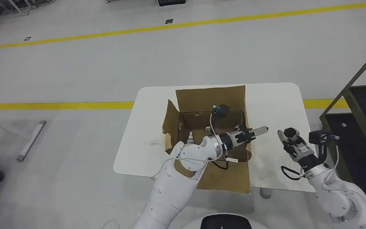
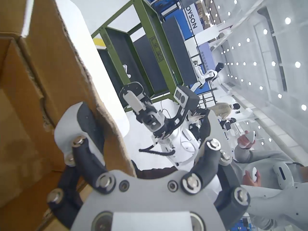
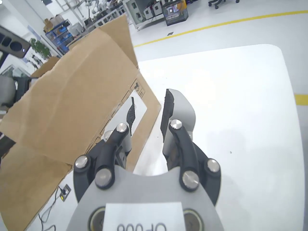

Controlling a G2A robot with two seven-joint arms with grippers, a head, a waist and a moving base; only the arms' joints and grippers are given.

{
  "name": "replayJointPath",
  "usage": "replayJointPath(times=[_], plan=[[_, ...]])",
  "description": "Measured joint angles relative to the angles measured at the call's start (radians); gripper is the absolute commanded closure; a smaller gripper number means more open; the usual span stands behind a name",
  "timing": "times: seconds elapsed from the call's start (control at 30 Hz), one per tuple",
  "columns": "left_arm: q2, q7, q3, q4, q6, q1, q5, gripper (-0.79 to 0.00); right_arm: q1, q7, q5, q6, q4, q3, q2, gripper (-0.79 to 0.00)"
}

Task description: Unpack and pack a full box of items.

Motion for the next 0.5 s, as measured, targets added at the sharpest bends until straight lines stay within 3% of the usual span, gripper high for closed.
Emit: replayJointPath(times=[0.13, 0.23, 0.3, 0.5], plan=[[-0.014, 0.005, 0.063, 0.034, -0.012, -0.027, 0.013, -0.785, 0.004, 0.054, 0.193, 0.000, 0.014, 0.046, -0.002, -0.314], [-0.023, 0.003, 0.101, 0.056, -0.010, -0.039, 0.013, -0.785, 0.015, 0.102, 0.311, 0.001, 0.021, 0.065, -0.003, -0.385], [-0.027, -0.002, 0.123, 0.071, -0.007, -0.046, 0.030, -0.785, 0.021, 0.129, 0.392, -0.008, 0.023, 0.072, -0.004, -0.385], [-0.031, 0.000, 0.151, 0.090, 0.000, -0.057, 0.084, -0.785, 0.056, 0.253, 0.474, -0.028, 0.029, 0.083, 0.002, -0.379]])
